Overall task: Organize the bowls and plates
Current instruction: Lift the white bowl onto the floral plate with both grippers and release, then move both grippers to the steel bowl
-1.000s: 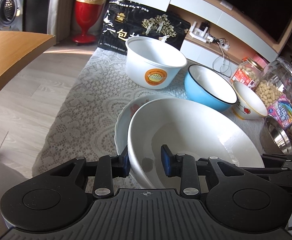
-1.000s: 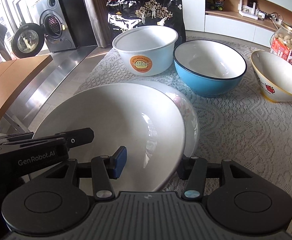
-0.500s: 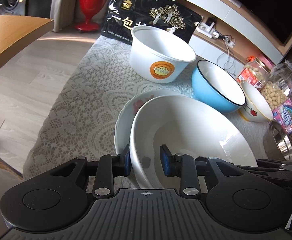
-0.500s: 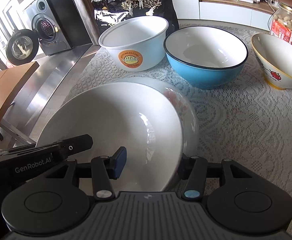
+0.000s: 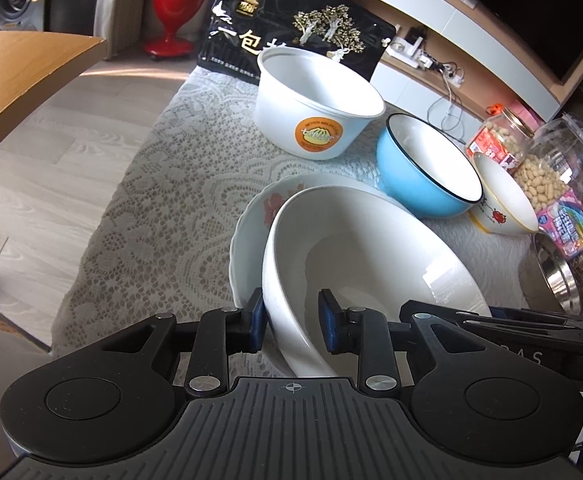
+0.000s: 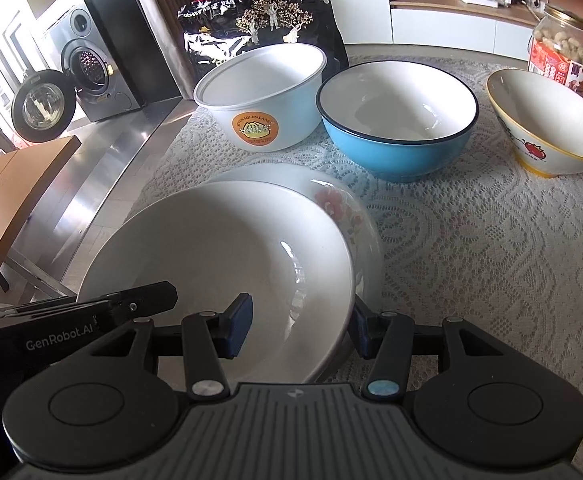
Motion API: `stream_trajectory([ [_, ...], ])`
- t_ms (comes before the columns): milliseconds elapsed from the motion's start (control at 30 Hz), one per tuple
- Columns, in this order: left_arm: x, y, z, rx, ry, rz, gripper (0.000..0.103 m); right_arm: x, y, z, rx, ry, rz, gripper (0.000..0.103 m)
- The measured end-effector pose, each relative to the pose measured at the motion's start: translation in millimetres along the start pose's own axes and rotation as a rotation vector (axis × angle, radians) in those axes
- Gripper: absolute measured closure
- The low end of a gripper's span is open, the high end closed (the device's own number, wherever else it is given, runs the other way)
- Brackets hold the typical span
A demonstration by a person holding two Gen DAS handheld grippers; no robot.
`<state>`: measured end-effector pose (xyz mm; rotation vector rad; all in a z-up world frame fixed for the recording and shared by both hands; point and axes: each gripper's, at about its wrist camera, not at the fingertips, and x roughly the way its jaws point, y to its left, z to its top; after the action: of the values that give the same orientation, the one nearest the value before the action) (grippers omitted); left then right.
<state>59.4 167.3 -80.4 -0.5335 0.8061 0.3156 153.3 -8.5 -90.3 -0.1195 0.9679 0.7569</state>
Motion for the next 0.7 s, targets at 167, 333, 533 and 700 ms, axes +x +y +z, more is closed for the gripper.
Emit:
stream_trajectory([
  [167,-6.4,2.7,1.8,-0.012,-0.006,0.004,0.073,-2.7,-0.9,0.1,0.007,-0.002,0.002,0.051],
  [333,-16.6,5.7,6.0,-0.024,-0.035,0.0,0.073,-7.1,-0.4,-1.2,0.007,-0.003,0.001,0.051],
  [533,-22.7,4.4,7.0,-0.021,-0.048,-0.006,0.073,-10.2,-0.8,-2.7,0.013,-0.007,-0.002,0.051],
  [700,-24.1,6.3,6.6,-0.033,-0.053,-0.017,0.073,-17.4,-0.9,-3.6,0.01,-0.023,0.0,0.051],
])
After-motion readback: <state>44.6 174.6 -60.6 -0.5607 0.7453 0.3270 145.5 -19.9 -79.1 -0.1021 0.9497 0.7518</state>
